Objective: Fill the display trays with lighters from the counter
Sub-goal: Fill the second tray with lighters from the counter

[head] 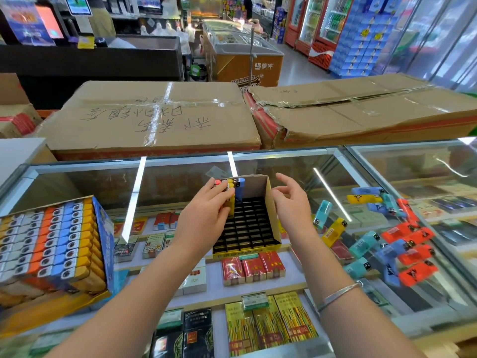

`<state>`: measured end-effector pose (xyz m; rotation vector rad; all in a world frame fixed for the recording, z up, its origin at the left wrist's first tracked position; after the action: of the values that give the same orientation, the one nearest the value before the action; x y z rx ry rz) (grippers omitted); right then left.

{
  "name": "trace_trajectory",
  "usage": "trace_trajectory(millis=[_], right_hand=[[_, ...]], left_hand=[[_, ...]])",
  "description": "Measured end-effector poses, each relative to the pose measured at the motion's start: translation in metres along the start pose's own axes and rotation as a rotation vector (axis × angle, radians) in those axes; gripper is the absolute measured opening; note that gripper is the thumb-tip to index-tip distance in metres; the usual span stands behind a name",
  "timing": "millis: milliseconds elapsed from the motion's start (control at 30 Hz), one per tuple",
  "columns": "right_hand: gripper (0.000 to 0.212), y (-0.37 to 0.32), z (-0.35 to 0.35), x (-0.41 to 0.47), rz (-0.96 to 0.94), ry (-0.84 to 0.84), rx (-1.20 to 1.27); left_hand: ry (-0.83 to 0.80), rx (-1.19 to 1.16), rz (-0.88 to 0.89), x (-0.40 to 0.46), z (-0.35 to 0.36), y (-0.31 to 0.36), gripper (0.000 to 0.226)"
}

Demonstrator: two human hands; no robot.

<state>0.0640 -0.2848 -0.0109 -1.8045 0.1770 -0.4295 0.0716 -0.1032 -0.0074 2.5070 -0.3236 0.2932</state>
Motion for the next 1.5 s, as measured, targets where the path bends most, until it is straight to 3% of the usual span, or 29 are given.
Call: trace_trajectory(millis=[200,367,500,600,767,900,1067,1200,1300,1500], right_hand=[[0.019,-0.005,-0.050,-0.015,-0.036,0.248,-0.311],[0.012,0.012,-0.116,-0.021,0.219,0.141,-0.874],[0.012,0.024,-0.153,-0.029,0.338,0.096,-0.970],[0.007,0.027,-0.169,-0.025,0.335,0.060,-0.995],[0.031,0.033,-0.166,-0.010,0.341,-0.153,-0.988],[0.022,0.038,-0.150,0.001,0.256,-0.251,-1.016],[0.018,0.041,-0.132,0.017,0.239,-0.160,-0.812],[0.037,0.043,-0.111,0.015,0.270,-0.132,-0.701],[0.058,0.042,-0.099,0.008,0.299,-0.169,-0.759],[0.050,0.033,-0.088,0.006,0.309,-0.255,-0.765]], left_hand=[[-0.083,-0.024,0.058,-0.001,0.010,0.010,0.045],[0.001,0.026,0.059,-0.001,0.014,0.023,0.044],[0.031,-0.098,0.220,-0.002,0.026,0.066,0.032],[-0.060,-0.181,0.289,-0.002,0.043,0.105,0.028],[-0.229,-0.035,0.282,0.003,0.082,0.140,0.038],[-0.141,0.123,0.251,0.005,0.084,0.140,0.029],[0.119,0.248,0.029,0.013,0.053,0.097,0.029],[0.081,0.377,-0.177,0.020,0.038,0.065,0.044],[0.044,0.375,-0.180,0.020,0.037,0.054,0.049],[0.042,0.351,-0.146,0.020,0.035,0.045,0.051]])
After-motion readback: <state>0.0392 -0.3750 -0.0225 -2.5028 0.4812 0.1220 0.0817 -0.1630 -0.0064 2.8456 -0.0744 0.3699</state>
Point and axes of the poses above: each hand's wrist, its own x-axis towards the middle knuckle, its own z-axis out of the palm, y = z × x, the point moved 2 cm from there along x, towards the middle knuckle, and after that the axes turned 14 degrees about -z, right-handed, at the moved point
